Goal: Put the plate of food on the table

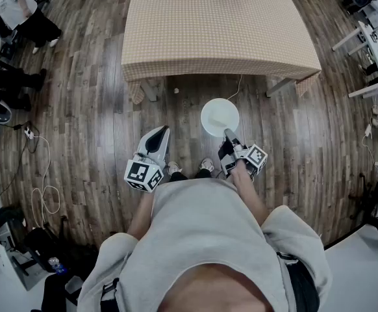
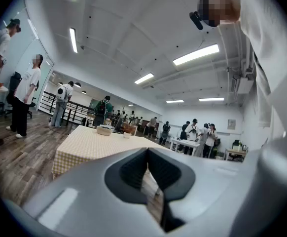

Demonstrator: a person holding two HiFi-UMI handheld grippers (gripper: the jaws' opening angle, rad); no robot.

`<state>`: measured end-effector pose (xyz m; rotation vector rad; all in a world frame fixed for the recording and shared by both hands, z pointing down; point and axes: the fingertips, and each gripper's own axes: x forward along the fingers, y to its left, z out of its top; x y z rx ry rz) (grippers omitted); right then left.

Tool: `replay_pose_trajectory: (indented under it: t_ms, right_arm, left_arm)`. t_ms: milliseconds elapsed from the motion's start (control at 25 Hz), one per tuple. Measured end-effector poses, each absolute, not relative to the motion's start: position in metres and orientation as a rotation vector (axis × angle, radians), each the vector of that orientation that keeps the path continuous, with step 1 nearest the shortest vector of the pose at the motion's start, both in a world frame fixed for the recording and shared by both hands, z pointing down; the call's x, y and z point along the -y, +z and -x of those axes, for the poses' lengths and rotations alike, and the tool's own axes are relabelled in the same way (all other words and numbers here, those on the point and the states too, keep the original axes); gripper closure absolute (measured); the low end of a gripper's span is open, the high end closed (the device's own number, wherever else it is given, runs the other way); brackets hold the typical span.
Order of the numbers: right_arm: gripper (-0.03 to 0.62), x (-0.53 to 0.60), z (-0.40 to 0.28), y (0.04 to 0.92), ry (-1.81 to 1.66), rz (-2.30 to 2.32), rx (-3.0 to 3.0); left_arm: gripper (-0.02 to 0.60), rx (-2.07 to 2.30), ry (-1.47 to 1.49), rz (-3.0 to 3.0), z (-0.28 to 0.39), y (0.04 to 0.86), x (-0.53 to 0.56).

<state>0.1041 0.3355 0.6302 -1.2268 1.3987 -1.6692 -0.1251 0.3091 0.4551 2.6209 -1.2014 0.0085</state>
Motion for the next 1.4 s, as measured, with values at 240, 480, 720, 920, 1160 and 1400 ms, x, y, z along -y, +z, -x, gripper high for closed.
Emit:
replay_pose_trajectory:
  t_ms: [240,480,720,920,1160,1400]
  right_arm:
    - [0.586,-0.337,-0.110,0.633,-1.672,1.231,-1.404]
    - [0.585,-0.343,-0.114,0.633,-1.685,1.220,-1.429]
    - [0.582,-0.342,-0.118,0.632,-1.687,1.192,-1.442]
    - [0.582,-0.338,-0.131,0.632,-1.696,1.194,-1.469]
    - [0.582,-0.330,-0.151,0.633,-1.710,1.176,-1.476]
    - [0.582,-0.319,-0.173,0.633,-1.720,1.143,-1.521]
  left_arm:
    - [0.572,1.179,0.016,-2.625,0.113,0.459,-0.312]
    - [0.572,1.185,0.025,-2.621,0.105,0.460,-0.322]
    - [0.572,1.194,0.033,-2.609,0.100,0.464,-0.325]
    - [0.571,1.225,0.041,-2.583,0.093,0.469,-0.327]
    - [0.572,1.265,0.051,-2.558,0.079,0.473,-0.327]
    - [0.572,1.295,0.055,-2.550,0.053,0.475,-0.324]
